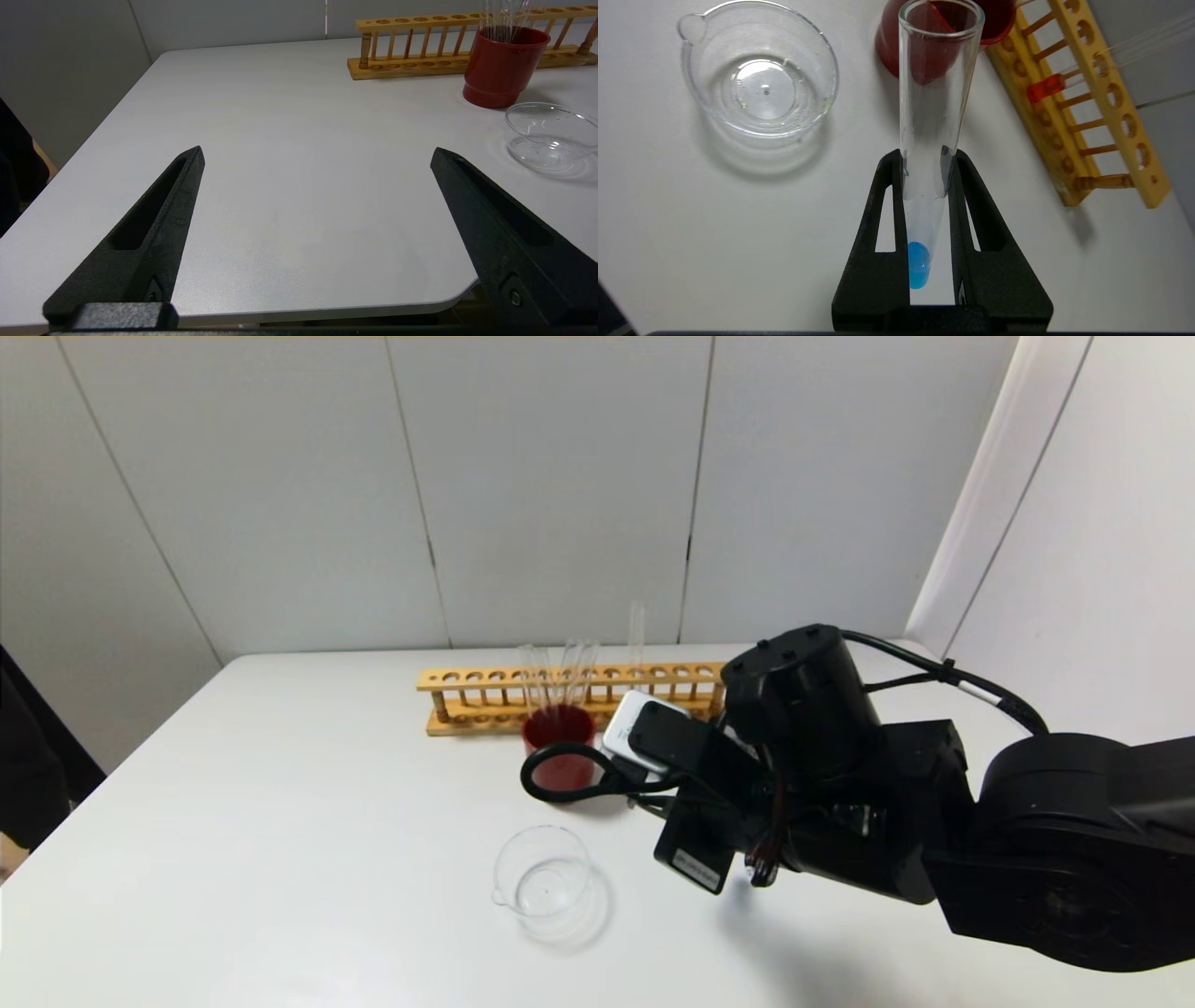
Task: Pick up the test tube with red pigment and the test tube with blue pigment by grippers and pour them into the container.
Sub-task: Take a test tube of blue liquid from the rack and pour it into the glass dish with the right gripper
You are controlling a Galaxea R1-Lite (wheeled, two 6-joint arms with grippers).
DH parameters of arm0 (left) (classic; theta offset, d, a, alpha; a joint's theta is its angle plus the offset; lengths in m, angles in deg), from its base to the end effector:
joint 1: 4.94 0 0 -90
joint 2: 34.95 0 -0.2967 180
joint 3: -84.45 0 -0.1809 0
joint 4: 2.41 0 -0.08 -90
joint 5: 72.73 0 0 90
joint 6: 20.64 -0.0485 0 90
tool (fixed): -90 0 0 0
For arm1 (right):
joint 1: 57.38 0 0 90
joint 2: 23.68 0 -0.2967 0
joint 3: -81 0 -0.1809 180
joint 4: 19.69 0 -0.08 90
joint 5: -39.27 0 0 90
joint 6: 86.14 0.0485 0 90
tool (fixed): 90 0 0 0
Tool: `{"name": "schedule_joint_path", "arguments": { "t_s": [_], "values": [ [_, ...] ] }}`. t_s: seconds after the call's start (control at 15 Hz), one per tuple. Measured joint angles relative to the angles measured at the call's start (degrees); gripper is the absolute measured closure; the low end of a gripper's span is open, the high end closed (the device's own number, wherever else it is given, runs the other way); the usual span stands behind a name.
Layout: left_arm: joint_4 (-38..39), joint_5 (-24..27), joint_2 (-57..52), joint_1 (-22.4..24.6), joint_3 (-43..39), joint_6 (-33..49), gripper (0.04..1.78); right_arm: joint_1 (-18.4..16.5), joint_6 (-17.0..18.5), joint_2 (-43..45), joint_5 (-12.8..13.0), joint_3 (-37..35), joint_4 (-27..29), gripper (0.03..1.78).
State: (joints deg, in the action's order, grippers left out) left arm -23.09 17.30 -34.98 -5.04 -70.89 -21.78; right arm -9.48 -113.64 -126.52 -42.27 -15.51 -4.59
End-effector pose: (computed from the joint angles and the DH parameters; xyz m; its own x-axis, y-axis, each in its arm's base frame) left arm -0.0042 0.0000 0.0844 0.9975 -0.0023 0.0699 0.0009 0.9998 0.0199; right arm 0.2347 0.2491 0.1569 0.6560 0.5066 -0.5595 -0.7540 0.4742 -0.4546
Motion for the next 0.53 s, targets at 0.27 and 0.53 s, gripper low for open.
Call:
{"name": "schedule_joint_path", "arguments": {
  "t_s": [0.27, 0.53],
  "values": [
    [0.0, 0.0, 0.0, 0.0, 0.0, 0.0, 0.11, 0.0, -4.4, -0.7, 2.0, 0.5, -0.1, 1.54],
    [0.0, 0.0, 0.0, 0.0, 0.0, 0.0, 0.11, 0.9, -4.9, -0.9, 2.0, 1.0, 0.2, 1.54]
  ]
}}
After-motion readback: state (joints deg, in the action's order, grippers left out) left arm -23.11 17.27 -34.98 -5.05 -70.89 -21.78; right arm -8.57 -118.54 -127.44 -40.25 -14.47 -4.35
